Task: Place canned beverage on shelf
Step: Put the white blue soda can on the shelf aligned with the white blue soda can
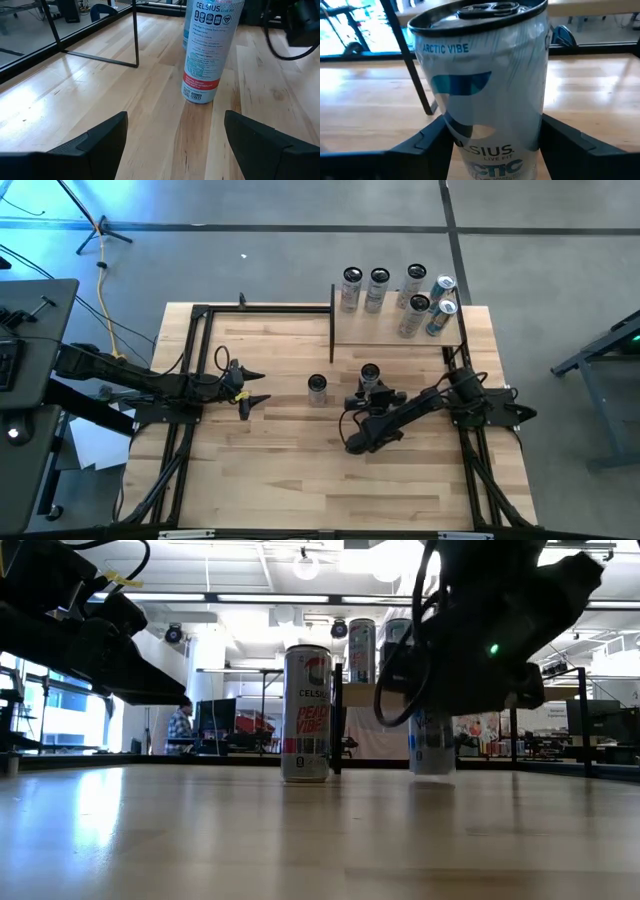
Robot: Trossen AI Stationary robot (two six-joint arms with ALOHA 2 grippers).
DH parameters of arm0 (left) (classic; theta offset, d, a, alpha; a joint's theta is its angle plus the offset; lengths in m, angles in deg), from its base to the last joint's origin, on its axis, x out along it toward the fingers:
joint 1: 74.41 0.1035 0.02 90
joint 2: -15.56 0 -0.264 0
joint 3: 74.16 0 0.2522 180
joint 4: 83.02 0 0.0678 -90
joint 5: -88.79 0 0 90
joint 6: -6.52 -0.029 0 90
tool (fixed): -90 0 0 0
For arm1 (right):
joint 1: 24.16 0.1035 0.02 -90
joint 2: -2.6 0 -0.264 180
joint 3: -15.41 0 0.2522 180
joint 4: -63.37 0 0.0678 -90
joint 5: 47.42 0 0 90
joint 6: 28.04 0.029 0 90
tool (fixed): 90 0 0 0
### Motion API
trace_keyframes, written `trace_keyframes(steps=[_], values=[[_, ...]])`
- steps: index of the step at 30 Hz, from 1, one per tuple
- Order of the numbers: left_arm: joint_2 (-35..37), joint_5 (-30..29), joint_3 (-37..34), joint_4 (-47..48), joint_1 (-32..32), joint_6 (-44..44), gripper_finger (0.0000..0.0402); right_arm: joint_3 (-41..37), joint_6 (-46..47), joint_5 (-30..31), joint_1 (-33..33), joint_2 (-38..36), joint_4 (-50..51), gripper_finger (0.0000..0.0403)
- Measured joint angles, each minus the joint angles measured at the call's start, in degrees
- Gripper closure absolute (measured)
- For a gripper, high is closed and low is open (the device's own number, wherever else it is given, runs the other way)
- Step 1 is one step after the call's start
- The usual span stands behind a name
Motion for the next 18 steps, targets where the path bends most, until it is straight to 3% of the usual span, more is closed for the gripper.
trace_keyframes(steps=[3, 9, 18], values=[[0.0, 0.02, 0.0, -0.02, -0.01, -0.01, 0.0096, 2.13, -0.02, 1.75, 1.68, -0.23, 2.32, 0.0171], [0.01, 0.02, 0.0, 0.04, 0.0, -0.01, 0.0096, 11.75, -0.44, 1.54, 3.35, -2.24, 16.23, 0.0171], [0.0, 0.0, 0.02, 0.11, -0.01, 0.0, 0.0096, 16.83, -20.59, 5.49, -1.52, -15.41, 16.15, 0.0171]])
